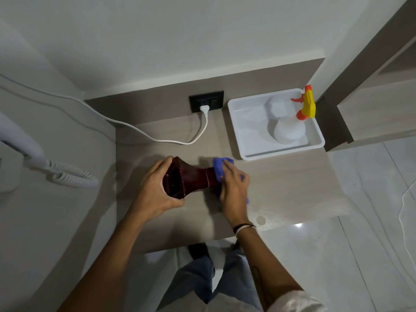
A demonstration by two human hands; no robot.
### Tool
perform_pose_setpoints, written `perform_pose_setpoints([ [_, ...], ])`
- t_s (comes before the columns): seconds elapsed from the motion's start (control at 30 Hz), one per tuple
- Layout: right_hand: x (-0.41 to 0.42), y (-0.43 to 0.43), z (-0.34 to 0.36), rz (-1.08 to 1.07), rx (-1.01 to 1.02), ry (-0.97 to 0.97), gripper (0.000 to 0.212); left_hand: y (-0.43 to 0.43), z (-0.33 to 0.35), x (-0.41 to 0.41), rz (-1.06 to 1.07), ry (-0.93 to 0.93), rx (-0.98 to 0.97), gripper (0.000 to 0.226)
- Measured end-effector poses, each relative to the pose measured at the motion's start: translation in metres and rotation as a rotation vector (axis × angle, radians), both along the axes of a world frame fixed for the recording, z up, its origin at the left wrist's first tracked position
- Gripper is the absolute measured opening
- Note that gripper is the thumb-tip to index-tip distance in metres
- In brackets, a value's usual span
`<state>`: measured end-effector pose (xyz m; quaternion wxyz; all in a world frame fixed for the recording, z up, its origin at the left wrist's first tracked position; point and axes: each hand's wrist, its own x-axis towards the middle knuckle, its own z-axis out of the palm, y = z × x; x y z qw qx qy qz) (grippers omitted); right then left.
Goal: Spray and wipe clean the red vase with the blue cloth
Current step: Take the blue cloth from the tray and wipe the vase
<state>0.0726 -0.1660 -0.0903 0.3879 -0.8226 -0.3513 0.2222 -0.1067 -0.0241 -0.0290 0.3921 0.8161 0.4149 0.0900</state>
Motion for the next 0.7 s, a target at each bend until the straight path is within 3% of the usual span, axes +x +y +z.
perform_pose_setpoints([
  [0.07,0.003,0.003,0.003,-0.057,-0.035,-0.022,0.051,-0.003,0.001,0.006,-0.002,-0.013,-0.011,0.114],
  [0.2,-0.058,0.026,0.026,0.113,0.278,-0.046,0.058,-0.004,0.002,0.012,0.014,-0.056,-0.045,0.108],
  [0.27,-0.067,0.027,0.03,0.158,0.337,-0.003,0.057,-0.002,0.001,0.008,-0.003,-0.045,-0.04,0.102],
  [0.33,-0.047,0.019,0.017,0.192,0.258,-0.018,0.06,-0.002,-0.003,0.002,0.001,-0.033,-0.03,0.108],
  [0.4,-0.014,0.009,-0.001,0.141,0.04,-0.09,0.064,-0.001,-0.007,-0.002,0.003,-0.009,-0.028,0.116],
  [0.47,0.015,0.002,-0.013,0.042,-0.091,-0.125,0.055,-0.003,-0.009,-0.004,0.002,-0.003,-0.034,0.116],
  [0.57,0.03,-0.002,-0.015,-0.171,0.054,0.056,0.032,-0.006,-0.008,-0.005,0.092,-0.068,-0.074,0.099],
  [0.63,0.033,-0.004,-0.011,-0.305,0.121,0.272,0.028,-0.007,-0.005,-0.004,0.198,-0.123,-0.127,0.083],
  [0.7,0.035,-0.004,-0.01,-0.356,0.133,0.467,0.025,-0.004,-0.003,-0.006,0.299,-0.139,-0.174,0.086],
])
